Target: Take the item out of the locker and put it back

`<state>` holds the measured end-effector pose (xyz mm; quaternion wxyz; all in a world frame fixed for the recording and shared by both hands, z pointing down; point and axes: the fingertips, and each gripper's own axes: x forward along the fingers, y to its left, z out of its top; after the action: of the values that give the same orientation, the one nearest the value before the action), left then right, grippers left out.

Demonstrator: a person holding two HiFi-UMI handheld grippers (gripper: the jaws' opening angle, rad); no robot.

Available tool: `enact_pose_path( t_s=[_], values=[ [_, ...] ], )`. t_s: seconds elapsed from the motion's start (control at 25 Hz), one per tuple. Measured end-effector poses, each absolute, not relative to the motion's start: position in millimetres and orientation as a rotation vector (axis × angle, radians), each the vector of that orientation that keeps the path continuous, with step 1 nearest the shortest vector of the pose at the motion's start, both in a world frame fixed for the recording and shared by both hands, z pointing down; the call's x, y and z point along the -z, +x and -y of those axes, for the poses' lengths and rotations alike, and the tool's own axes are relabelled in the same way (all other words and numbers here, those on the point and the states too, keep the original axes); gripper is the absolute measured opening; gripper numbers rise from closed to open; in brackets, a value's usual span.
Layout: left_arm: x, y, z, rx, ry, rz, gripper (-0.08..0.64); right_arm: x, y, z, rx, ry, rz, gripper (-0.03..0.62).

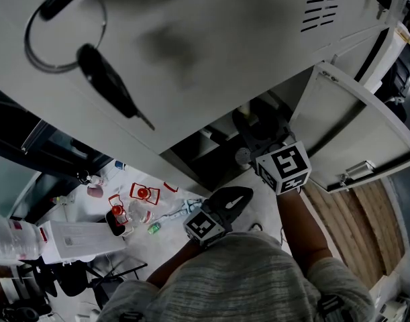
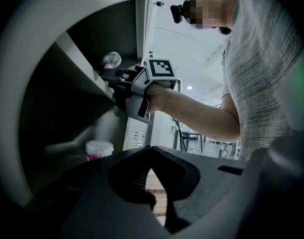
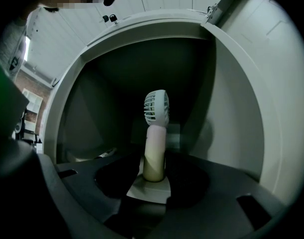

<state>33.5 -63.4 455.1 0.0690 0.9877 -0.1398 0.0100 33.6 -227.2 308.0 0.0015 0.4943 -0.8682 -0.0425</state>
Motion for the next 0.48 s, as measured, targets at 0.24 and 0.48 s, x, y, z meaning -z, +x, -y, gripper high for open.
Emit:
enact_pose_path(
  t_s=[0.24,0.48],
  values=[
    [-455.2,35.2,61.2,-0.036,2.985,0.412,0.008,-308.5,36.2,225.6,0.120,1.561,2.726,0.156],
    [-452.8,37.6,60.3,-0.026,2.982,0.412,0.008,-309.8,38.6,221.1,0.112,1.563,2.721,0.155]
  ],
)
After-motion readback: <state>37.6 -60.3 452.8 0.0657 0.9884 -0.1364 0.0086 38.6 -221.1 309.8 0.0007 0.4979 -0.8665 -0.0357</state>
